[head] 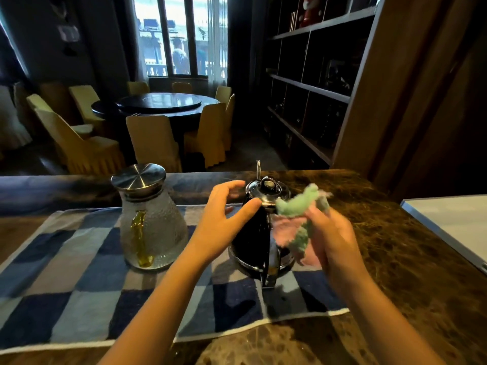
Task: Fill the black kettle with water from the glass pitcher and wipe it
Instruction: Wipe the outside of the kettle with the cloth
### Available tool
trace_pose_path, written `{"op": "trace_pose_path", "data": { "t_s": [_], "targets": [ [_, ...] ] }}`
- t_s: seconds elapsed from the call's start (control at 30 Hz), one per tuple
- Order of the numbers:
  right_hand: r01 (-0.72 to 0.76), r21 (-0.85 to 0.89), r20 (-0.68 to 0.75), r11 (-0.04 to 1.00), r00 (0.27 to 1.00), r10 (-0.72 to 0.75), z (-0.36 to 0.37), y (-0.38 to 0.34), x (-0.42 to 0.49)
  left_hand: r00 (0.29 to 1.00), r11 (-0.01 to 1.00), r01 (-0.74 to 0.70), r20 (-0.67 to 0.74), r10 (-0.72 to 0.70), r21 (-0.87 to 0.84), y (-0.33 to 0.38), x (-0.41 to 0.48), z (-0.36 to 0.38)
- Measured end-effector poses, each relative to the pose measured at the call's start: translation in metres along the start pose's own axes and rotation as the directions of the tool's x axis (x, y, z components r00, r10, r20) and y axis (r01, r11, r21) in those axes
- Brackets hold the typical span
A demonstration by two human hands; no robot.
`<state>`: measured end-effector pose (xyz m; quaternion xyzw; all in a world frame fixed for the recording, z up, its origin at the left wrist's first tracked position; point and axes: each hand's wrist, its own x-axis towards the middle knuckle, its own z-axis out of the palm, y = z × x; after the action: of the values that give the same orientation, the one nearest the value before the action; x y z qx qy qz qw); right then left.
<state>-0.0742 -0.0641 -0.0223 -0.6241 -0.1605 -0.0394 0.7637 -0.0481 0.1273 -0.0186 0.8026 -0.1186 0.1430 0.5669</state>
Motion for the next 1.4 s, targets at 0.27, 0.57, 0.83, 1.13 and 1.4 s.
{"op": "trace_pose_path", "data": {
  "t_s": [0.27,0.57,0.83,1.13,1.4],
  "targets": [
    [-0.037,-0.181,0.26,0.983,0.962,0.084,0.059,-0.04,0.064,0.941,0.613,0.322,0.317,-0.121,-0.722,0.029,-0.018,-0.008],
    [-0.034,-0.381,0.374,0.924,0.908,0.188,0.065,-0.021,0.08,0.904,0.737,0.275,-0.095,-0.417,-0.617,0.007,-0.031,-0.013],
    [0.132,-0.856,0.151,0.5,0.989,-0.003,0.029,0.009,0.124,0.834,0.693,0.298,-0.173,-0.523,-0.656,-0.013,-0.024,-0.025],
    [-0.009,-0.864,-0.013,0.504,1.0,-0.004,0.029,0.028,0.127,0.896,0.759,0.42,0.092,-0.435,-0.498,-0.012,0.047,0.038],
    [-0.021,-0.834,-0.051,0.551,0.998,-0.04,0.028,0.036,0.13,0.83,0.756,0.503,-0.011,-0.558,-0.419,-0.068,0.005,0.067]
  ]
}}
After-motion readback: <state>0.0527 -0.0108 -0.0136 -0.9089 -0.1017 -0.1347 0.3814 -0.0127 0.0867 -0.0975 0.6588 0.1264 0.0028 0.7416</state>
